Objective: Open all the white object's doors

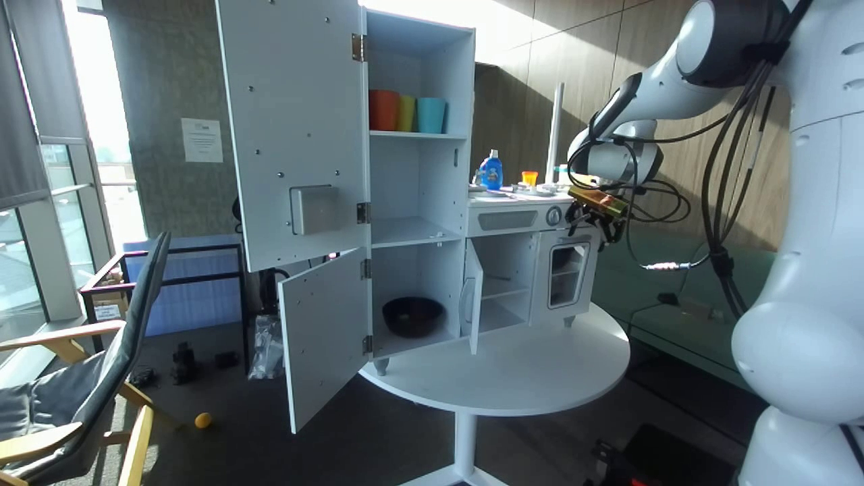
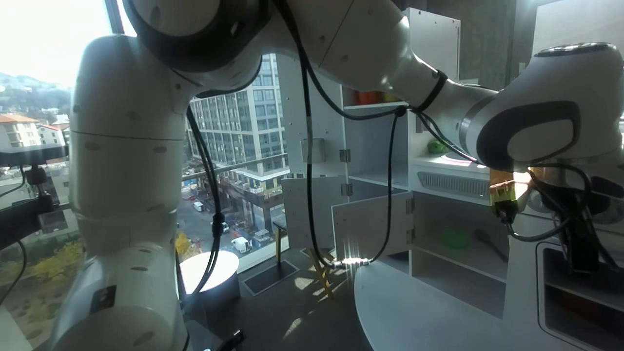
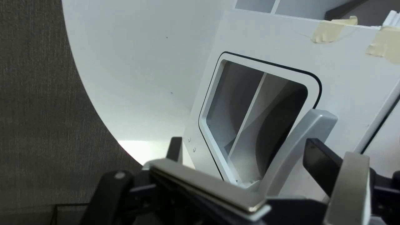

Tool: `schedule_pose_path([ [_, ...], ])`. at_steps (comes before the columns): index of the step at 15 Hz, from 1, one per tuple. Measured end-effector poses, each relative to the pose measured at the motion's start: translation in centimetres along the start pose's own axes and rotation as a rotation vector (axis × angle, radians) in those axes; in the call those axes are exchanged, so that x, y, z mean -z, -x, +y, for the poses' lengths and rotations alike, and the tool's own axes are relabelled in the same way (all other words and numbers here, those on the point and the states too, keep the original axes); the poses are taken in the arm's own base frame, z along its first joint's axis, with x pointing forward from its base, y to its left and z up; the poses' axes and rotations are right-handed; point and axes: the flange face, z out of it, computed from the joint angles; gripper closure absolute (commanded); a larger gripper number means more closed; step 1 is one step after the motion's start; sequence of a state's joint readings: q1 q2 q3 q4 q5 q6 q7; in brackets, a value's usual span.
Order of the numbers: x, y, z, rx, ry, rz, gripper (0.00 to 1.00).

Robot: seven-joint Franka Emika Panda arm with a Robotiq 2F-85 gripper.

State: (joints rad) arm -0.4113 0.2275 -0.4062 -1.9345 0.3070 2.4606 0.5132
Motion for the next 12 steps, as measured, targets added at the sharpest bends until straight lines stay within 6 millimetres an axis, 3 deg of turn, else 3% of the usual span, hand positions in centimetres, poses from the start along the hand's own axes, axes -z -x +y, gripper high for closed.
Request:
schedule_pose_path([
  [3, -1.6, -0.5, -0.3, -0.038, -0.037, -0.007, 0.0],
  [12, -1.7, -1.9, 0.8, -0.015, -0.067, -0.048, 0.0],
])
